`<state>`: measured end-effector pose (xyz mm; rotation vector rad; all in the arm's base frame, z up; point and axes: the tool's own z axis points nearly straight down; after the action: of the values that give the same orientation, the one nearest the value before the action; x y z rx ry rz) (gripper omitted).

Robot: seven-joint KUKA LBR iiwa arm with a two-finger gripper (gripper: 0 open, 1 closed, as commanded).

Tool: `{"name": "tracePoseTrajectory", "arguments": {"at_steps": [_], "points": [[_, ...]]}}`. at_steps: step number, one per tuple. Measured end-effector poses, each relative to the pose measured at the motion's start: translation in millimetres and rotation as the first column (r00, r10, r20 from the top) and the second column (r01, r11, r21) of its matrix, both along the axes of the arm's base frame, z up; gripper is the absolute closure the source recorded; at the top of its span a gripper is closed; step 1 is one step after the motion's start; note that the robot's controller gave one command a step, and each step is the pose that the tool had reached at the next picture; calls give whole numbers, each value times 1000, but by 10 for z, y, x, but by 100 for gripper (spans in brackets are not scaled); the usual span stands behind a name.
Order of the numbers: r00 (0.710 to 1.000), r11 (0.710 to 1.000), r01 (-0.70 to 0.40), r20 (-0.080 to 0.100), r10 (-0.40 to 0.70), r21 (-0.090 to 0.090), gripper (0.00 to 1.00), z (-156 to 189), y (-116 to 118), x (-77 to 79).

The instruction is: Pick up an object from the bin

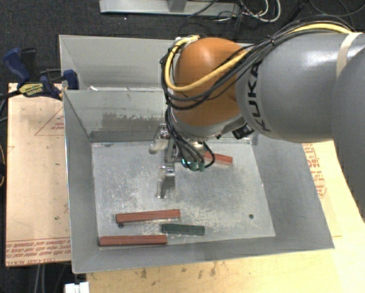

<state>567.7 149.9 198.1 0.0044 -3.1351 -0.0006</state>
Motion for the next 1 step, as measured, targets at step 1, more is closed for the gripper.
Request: {"name": "tracePoseTrajectory", "arguments": {"at_steps": [1], "points": [[1000,1000,3,7,-3,1,0,36,-8,18]]}}
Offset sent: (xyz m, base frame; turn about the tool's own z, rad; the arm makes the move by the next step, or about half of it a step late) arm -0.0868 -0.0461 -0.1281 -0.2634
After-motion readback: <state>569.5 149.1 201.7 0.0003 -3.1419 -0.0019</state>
